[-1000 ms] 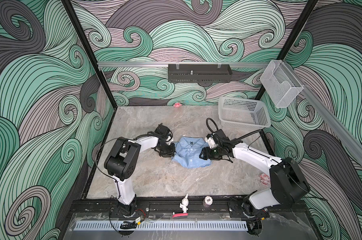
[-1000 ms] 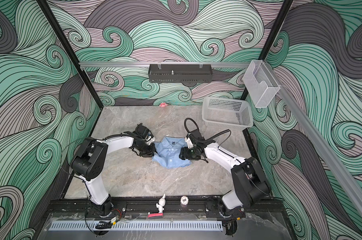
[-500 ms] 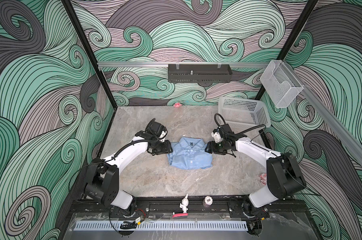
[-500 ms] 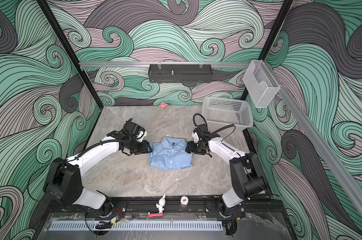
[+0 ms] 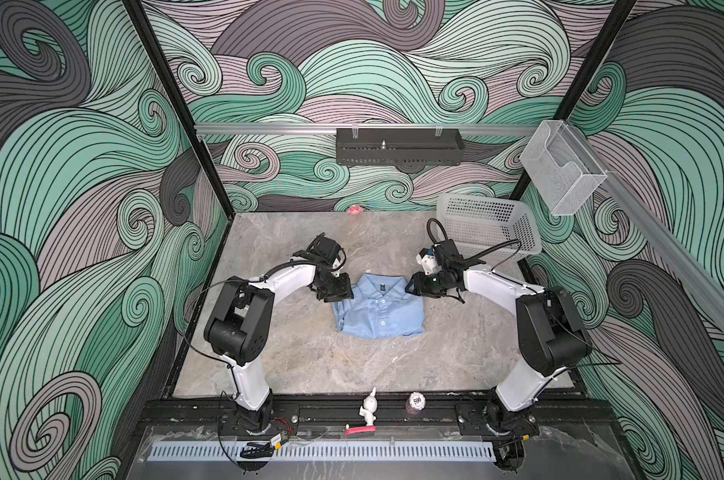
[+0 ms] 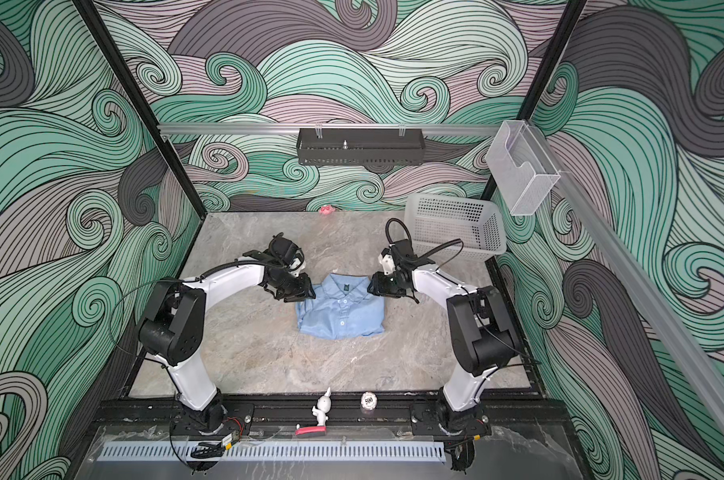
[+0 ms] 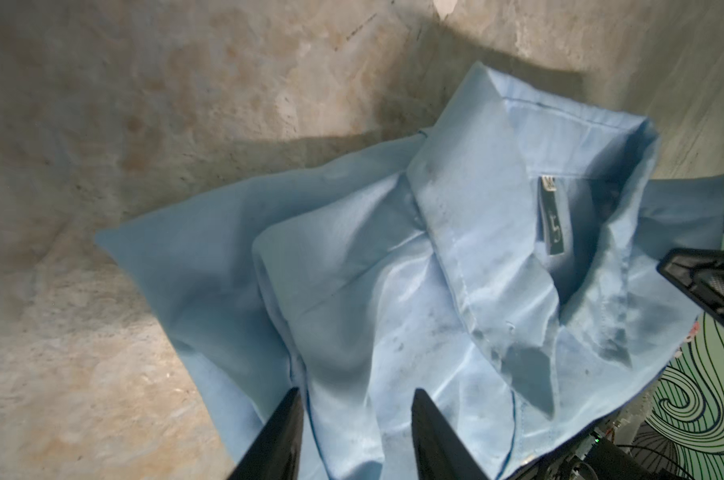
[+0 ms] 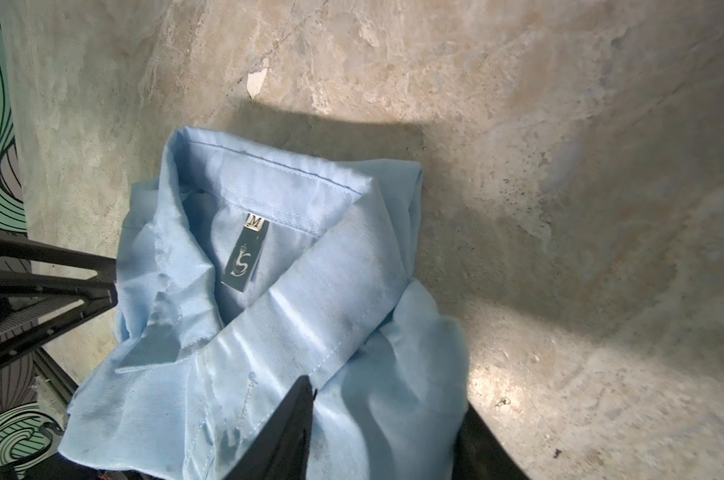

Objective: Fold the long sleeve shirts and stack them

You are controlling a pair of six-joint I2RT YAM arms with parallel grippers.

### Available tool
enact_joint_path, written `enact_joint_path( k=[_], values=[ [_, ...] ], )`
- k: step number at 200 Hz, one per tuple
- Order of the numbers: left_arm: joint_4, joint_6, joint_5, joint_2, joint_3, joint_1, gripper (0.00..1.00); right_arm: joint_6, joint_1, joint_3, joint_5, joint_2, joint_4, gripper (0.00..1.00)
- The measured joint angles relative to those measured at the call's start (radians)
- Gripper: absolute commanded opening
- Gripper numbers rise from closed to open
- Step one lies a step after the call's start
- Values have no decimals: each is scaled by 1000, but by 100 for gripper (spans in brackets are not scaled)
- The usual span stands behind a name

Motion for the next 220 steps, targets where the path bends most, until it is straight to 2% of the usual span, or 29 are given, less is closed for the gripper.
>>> enact_joint_path(
  k=[22,54,86,118,160,178,199,220],
  values=[
    [-5,-2,-13,21,8,8,42,-7,0,2,0,1,0,36],
    [-3,-7,-15,87,34,20,32,-16,0,11,-3,7,-1,21],
    [1,-16,-11,106,34,26,0,-21,0,40,-9,8,-8,11],
    [41,-23,-15,35,-13,29,0,-31,9,67,-13,8,-22,3],
    [48,-27,-92,-324,-151,30,0,-50,39,109,-12,6,-31,2],
    [68,-34,-134,-414,-201,31,0,-60,54,125,-9,6,-28,1],
    [77,-45,-174,-413,-242,35,0,-66,69,161,-3,28,-25,2],
    [86,-58,-206,-318,-245,52,0,-67,77,201,4,88,2,3]
  ],
)
